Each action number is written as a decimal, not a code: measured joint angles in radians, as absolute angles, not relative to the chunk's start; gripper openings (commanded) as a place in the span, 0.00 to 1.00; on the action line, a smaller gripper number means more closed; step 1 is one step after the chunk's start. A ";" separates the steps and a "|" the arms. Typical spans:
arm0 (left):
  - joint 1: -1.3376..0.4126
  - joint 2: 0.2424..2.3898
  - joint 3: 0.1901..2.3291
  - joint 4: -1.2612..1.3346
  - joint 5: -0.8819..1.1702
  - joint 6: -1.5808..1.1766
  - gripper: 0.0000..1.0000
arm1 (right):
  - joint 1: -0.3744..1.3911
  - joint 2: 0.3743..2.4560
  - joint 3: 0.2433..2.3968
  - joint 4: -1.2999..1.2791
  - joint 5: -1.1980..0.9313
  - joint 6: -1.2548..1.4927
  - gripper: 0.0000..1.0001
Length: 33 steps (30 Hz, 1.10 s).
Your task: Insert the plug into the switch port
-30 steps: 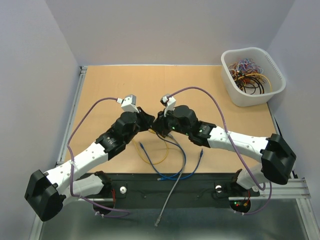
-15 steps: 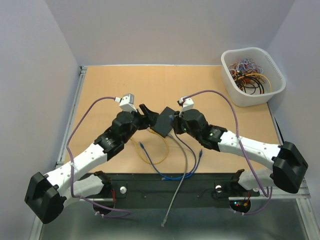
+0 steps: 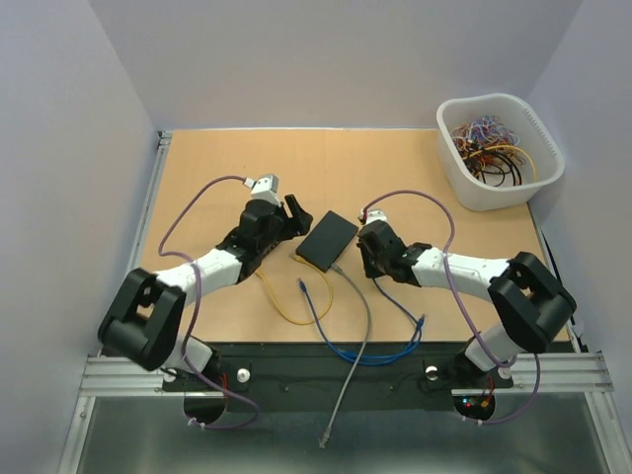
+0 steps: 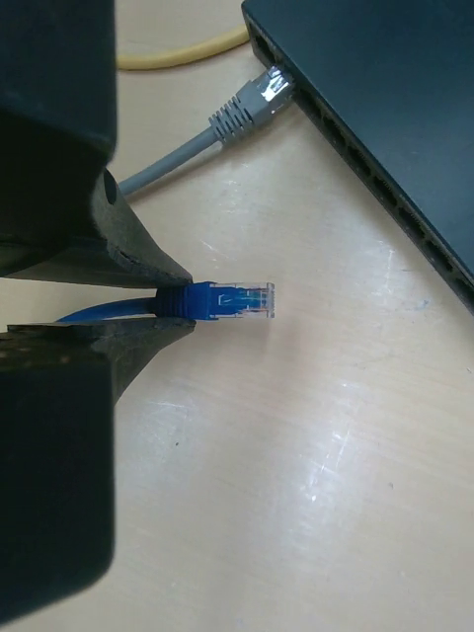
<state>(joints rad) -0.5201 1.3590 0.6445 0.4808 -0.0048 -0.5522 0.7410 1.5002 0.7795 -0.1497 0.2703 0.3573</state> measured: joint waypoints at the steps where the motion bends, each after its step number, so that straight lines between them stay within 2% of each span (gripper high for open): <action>1: -0.518 1.396 0.657 0.496 0.007 -0.537 0.74 | 0.741 1.519 0.783 -0.157 0.266 0.353 0.00; 6: -0.502 1.639 0.798 0.560 0.106 -0.470 0.71 | 0.741 1.579 0.841 -0.185 0.210 0.314 0.00; 12: -0.502 1.802 0.894 0.611 0.221 -0.425 0.63 | 0.741 1.641 0.912 -0.203 0.148 0.271 0.00; 33: -0.501 1.914 0.923 0.610 0.293 -0.390 0.53 | 0.741 1.779 1.066 -0.285 0.100 0.231 0.01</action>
